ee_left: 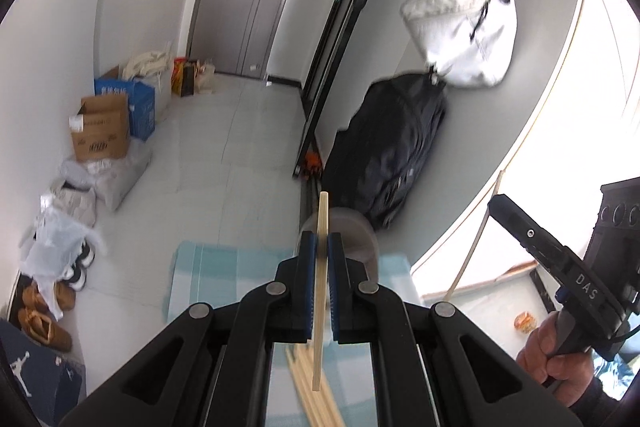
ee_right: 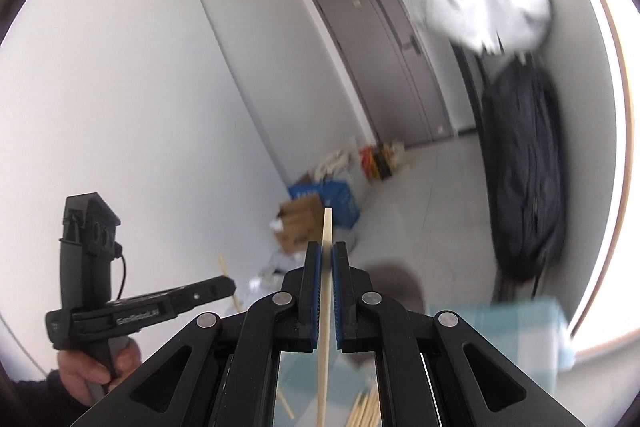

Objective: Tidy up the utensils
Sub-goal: 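Carry both chopsticks over the utensil holder and open both tools to drop them in, then raise both open tools away from the utensil holder, then grasp a chopstick with the right tool while the left tool lowers toward the pile, then grasp a chopstick with the left tool while the right tool holds its chopstick raised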

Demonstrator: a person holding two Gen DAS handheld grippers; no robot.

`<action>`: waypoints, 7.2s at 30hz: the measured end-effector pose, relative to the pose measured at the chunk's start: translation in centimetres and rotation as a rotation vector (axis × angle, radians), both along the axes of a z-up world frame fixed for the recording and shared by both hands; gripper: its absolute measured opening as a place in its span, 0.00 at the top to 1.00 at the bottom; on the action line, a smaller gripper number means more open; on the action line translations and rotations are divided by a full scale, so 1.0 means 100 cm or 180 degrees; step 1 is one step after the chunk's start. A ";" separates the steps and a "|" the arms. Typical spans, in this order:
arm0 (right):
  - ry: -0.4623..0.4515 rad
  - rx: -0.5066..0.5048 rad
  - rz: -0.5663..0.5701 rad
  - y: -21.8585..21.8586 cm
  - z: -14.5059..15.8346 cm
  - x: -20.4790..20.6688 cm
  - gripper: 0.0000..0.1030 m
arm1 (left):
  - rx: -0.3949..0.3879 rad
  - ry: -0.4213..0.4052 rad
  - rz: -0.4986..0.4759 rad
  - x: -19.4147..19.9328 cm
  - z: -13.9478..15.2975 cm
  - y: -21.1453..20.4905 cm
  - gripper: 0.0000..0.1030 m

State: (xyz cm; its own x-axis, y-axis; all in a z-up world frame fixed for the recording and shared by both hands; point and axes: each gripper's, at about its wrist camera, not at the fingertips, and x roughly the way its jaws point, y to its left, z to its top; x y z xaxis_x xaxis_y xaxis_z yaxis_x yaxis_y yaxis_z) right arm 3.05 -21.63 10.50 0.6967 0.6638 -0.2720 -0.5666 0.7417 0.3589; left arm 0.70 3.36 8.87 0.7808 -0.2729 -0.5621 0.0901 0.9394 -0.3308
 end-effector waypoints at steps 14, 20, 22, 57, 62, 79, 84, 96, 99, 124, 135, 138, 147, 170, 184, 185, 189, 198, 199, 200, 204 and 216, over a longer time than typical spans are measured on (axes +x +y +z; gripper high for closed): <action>-0.0322 -0.0081 -0.0270 0.032 0.014 0.091 0.95 | -0.0115 -0.0400 0.0250 0.070 0.025 0.006 0.98; -0.0329 -0.0200 -0.0321 0.040 -0.018 0.113 0.95 | -0.0185 -0.0301 0.0239 0.090 -0.005 0.006 0.98; -0.0336 -0.0230 -0.0304 0.040 -0.026 0.118 0.95 | -0.0124 -0.0345 0.0250 0.089 -0.012 0.002 0.98; 0.0211 0.0084 -0.0078 -0.015 -0.023 0.025 0.19 | 0.0000 -0.0110 0.0328 0.017 0.004 0.003 0.35; 0.0125 0.0059 -0.0090 -0.020 -0.018 -0.001 0.09 | 0.0075 -0.0158 0.0345 -0.001 0.006 -0.003 0.35; 0.0352 -0.0116 -0.0093 -0.023 -0.065 -0.051 0.00 | 0.0139 -0.0038 0.0465 -0.049 -0.048 -0.002 0.22; 0.0630 -0.0312 -0.0092 -0.014 -0.101 -0.054 0.00 | 0.0305 0.0063 0.0537 -0.054 -0.086 -0.003 0.22; 0.1569 -0.1326 0.0246 0.041 -0.186 -0.017 0.35 | 0.0105 0.0587 0.0708 -0.037 -0.130 0.035 0.22; 0.1722 -0.1599 0.0278 0.056 -0.208 -0.010 0.54 | 0.0039 0.0696 0.0778 -0.037 -0.140 0.042 0.22; 0.1727 -0.2528 0.0108 0.117 -0.245 -0.008 0.89 | -0.0312 0.1113 0.0775 -0.033 -0.164 0.071 0.22; 0.1959 -0.2365 0.0159 0.097 -0.240 -0.019 0.95 | -0.0389 0.1151 0.0737 -0.035 -0.164 0.071 0.22; 0.1951 -0.2417 0.0211 0.105 -0.240 -0.008 0.92 | -0.0363 0.1156 0.0728 -0.034 -0.164 0.069 0.22; 0.1842 -0.2395 0.0202 0.118 -0.242 0.003 0.96 | -0.0255 0.1276 0.0720 -0.030 -0.174 0.068 0.22; 0.1446 -0.0232 -0.0098 -0.025 -0.170 -0.013 0.96 | 0.0349 0.1739 0.0305 0.004 -0.203 -0.006 0.22; 0.1478 -0.0181 -0.0134 -0.057 -0.167 -0.021 0.96 | 0.0742 0.2003 0.0480 0.028 -0.219 -0.022 0.30; 0.1480 -0.0167 -0.0145 -0.058 -0.167 -0.020 0.96 | 0.0754 0.2023 0.0469 0.028 -0.220 -0.022 0.37; 0.1417 -0.0148 -0.0170 -0.062 -0.162 -0.021 0.96 | 0.0890 0.2017 0.0411 0.027 -0.218 -0.026 0.44; 0.1315 -0.0139 -0.0142 -0.060 -0.156 -0.025 0.96 | 0.0704 0.2043 0.0317 0.022 -0.216 -0.026 0.92; 0.1314 -0.0134 -0.0148 -0.060 -0.156 -0.026 0.96 | 0.0681 0.2049 0.0324 0.024 -0.216 -0.026 0.93; 0.1317 -0.0126 -0.0157 -0.061 -0.156 -0.026 0.96 | 0.0628 0.2055 0.0336 0.024 -0.216 -0.025 0.93; 0.1343 -0.0107 -0.0198 -0.063 -0.158 -0.026 0.96 | 0.0450 0.2081 0.0344 0.027 -0.217 -0.019 0.95; 0.1303 -0.0116 -0.0246 -0.061 -0.157 -0.029 0.96 | 0.0070 0.2012 0.0233 0.024 -0.213 0.000 0.95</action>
